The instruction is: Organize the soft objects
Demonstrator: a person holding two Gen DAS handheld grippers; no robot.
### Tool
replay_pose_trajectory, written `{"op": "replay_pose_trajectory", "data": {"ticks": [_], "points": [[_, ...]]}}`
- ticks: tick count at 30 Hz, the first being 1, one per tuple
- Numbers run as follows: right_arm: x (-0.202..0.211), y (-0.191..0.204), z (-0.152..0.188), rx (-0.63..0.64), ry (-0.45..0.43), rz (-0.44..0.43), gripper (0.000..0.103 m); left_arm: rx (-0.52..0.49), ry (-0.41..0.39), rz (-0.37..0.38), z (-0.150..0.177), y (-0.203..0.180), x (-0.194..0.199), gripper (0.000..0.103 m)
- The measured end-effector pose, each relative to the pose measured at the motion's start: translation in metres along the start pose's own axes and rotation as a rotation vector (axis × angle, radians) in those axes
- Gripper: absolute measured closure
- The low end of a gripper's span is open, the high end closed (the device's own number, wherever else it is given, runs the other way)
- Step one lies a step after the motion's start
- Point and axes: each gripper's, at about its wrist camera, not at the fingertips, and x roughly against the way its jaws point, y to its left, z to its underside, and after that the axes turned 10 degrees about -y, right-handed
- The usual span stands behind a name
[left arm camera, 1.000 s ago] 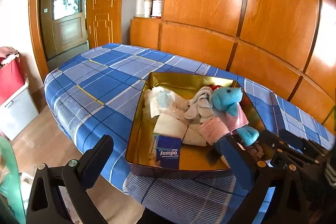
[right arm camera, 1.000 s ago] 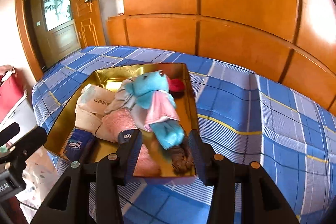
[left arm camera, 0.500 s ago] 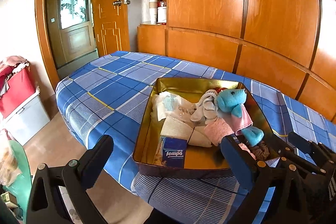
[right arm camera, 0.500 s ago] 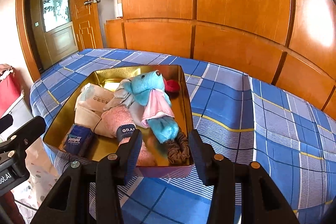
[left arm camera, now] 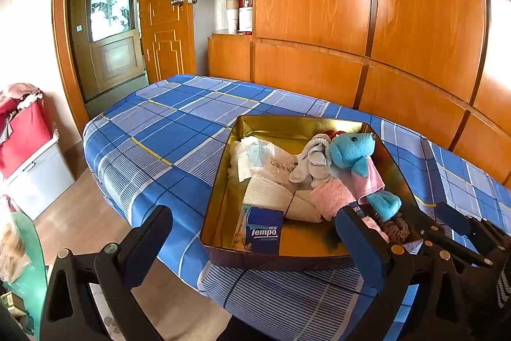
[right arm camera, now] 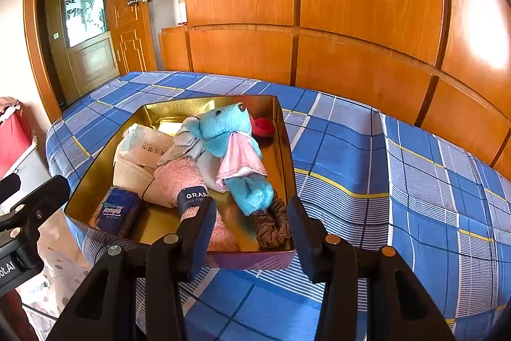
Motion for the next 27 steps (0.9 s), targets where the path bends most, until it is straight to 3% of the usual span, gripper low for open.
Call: {"op": "replay_pose_trajectory", "data": {"ticks": [27], "points": [[0.0011, 0.0006, 0.0007, -0.001, -0.003, -0.001, 0.057, 0.002, 0.012, 0.003, 0.0002, 0.0025, -0.0008, 0.000]]}}
